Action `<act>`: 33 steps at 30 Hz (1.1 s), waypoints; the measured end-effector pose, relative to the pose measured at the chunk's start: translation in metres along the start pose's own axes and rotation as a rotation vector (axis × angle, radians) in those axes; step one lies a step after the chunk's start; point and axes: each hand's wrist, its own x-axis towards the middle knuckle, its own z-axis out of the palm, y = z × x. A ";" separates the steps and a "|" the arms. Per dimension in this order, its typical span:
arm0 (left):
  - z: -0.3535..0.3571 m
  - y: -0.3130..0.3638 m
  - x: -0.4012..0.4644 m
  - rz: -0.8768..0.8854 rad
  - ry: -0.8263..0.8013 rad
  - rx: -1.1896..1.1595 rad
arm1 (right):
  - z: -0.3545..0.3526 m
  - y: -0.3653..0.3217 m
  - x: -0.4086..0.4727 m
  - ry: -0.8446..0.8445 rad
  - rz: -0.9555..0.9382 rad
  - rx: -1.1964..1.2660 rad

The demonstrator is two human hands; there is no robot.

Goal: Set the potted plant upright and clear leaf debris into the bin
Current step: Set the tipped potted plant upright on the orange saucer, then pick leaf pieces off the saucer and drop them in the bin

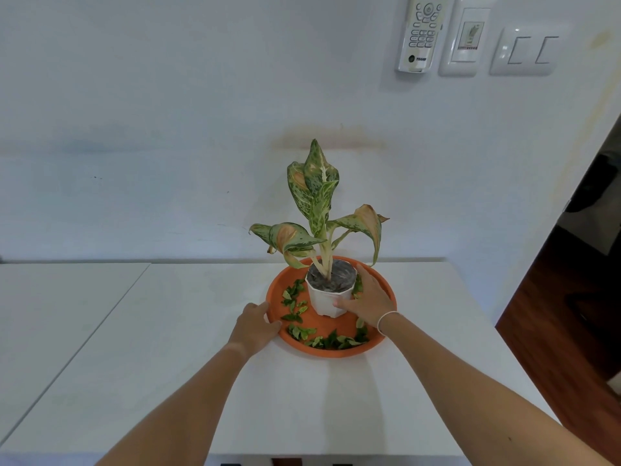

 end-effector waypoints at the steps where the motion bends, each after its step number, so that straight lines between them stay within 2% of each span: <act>1: 0.000 0.000 -0.001 0.010 0.017 0.040 | -0.002 0.003 -0.001 -0.013 0.007 -0.041; 7: 0.005 0.012 -0.002 0.188 0.043 0.358 | -0.013 0.021 -0.009 -0.197 0.097 -0.448; 12: 0.013 0.022 0.003 0.247 -0.092 0.516 | -0.014 0.018 -0.016 -0.315 0.058 -0.663; 16: 0.015 0.029 0.007 0.256 -0.180 0.643 | -0.010 0.015 -0.014 -0.345 0.015 -0.762; 22: 0.019 0.036 0.012 0.193 -0.276 0.623 | -0.010 0.014 -0.011 -0.356 0.048 -0.792; 28: 0.025 0.035 0.013 0.231 -0.227 0.552 | 0.000 0.018 -0.009 -0.326 0.061 -0.740; 33: 0.035 0.032 0.017 0.235 -0.196 0.376 | 0.010 0.017 -0.013 -0.269 0.013 -0.680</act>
